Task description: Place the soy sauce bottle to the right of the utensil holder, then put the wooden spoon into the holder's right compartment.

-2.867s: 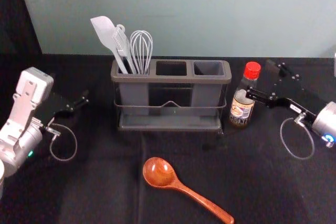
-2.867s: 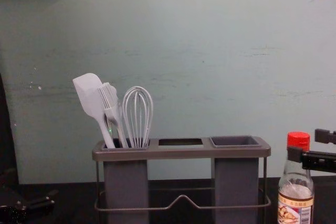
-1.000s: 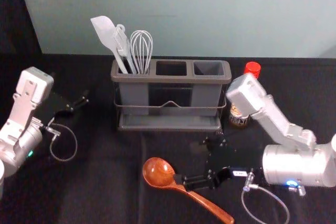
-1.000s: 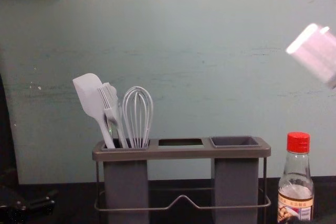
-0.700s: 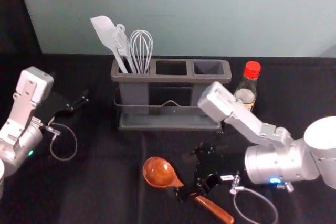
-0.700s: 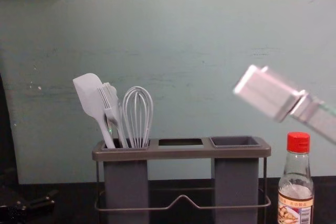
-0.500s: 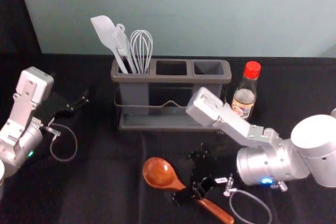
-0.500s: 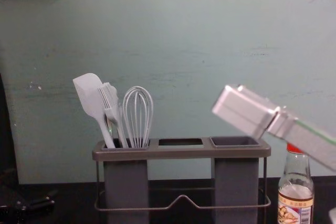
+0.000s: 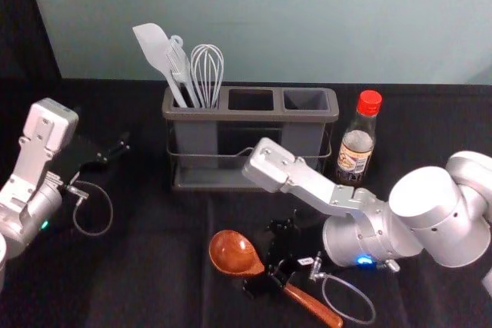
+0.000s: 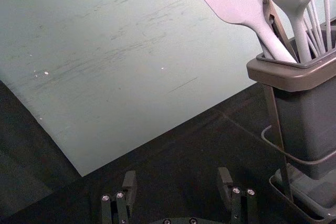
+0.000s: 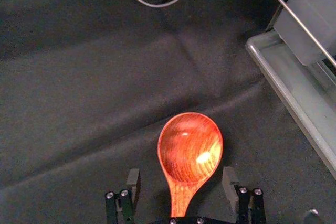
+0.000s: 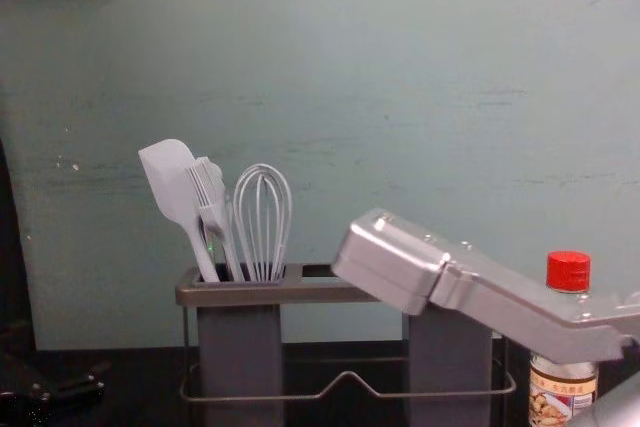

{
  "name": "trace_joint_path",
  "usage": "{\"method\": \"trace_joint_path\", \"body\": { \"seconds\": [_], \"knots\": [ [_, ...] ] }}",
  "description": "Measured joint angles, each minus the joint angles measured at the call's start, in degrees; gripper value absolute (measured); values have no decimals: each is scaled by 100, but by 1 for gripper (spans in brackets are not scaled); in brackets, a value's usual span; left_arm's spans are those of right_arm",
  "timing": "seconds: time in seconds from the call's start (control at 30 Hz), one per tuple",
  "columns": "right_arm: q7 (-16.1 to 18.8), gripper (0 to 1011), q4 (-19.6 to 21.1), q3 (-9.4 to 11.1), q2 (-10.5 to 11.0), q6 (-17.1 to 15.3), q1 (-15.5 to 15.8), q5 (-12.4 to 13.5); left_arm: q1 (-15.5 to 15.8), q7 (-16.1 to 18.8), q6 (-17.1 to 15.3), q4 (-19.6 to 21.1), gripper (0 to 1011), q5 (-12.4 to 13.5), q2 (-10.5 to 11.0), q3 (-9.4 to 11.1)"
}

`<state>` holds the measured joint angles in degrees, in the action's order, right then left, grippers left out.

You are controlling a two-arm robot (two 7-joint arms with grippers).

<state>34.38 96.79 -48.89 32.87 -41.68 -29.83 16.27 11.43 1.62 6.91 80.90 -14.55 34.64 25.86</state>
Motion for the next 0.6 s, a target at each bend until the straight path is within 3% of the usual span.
{"method": "trace_joint_path", "body": {
  "seconds": [0.6],
  "knots": [
    [88, 1004, -465, -102, -473, -110, -204, -400, 0, 0, 0, 0, 1005, 0, 0, 0]
  ]
}}
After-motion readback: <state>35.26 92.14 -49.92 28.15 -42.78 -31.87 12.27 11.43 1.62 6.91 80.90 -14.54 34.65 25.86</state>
